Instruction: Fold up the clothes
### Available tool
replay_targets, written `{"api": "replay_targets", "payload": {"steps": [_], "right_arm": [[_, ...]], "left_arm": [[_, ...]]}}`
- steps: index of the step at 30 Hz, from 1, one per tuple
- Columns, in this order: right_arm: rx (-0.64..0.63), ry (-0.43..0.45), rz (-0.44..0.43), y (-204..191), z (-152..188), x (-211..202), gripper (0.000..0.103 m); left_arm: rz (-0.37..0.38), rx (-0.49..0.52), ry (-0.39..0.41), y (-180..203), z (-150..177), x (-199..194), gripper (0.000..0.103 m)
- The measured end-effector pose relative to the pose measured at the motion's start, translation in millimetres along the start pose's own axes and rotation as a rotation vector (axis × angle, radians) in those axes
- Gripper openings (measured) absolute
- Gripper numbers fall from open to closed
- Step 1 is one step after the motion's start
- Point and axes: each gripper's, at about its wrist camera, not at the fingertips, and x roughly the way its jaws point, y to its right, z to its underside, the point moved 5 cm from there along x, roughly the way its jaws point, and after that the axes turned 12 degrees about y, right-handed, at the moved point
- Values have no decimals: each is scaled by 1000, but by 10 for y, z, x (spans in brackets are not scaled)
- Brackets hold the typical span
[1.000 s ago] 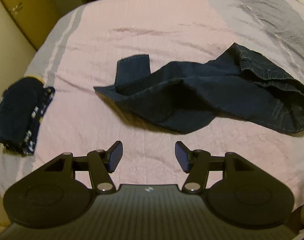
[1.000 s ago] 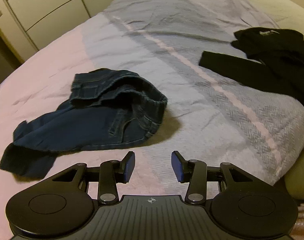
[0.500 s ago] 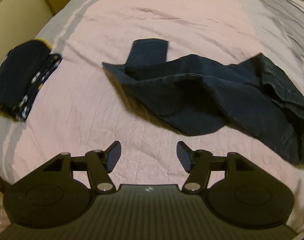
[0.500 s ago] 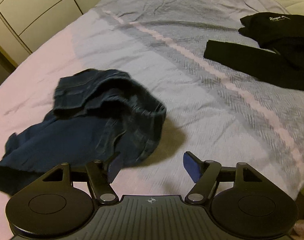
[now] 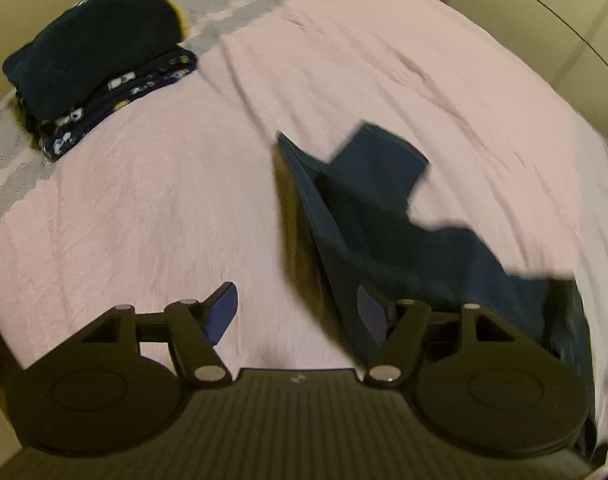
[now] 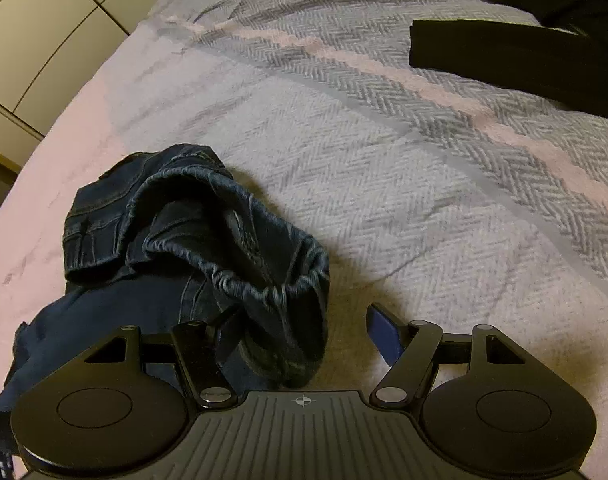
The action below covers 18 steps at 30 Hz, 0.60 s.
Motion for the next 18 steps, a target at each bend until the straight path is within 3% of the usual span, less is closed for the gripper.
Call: {"api": "replay_targets", "payload": {"steps": [6,9,11,12,13,14,15,16,18], "right_arm": [[19,28,-9,-123,-168,22,70],[29,25,-24,-200,-237,22,68],[0,7,-5,-265,-254,37,55],[-15,-10,1,-298,-252,44,49],[-25,-29,-2,-330,-249,47,31],[-35,-48,-5,-362,-247,49,27],[-45,-67,-9,-394,-245,50,22],[-43,-86,-22,-440,-261,46,11],[12,-108,-52,-581,-394,5,10]], "left_arm": [[-31,-124,-23,-186,-423,779,64],[-39,-149,-72,-216,-440,1214,63],[-6,-173,-96,-207,-419,1396,55],[15,-187,-107,-200,-408,1474,38],[36,-200,-118,-192,-396,1552,9],[60,-201,-125,-170,-404,1584,1],[84,-194,-130,-139,-423,1590,1],[104,-174,-126,-91,-482,1579,1],[137,-120,-106,25,-647,1538,1]]}}
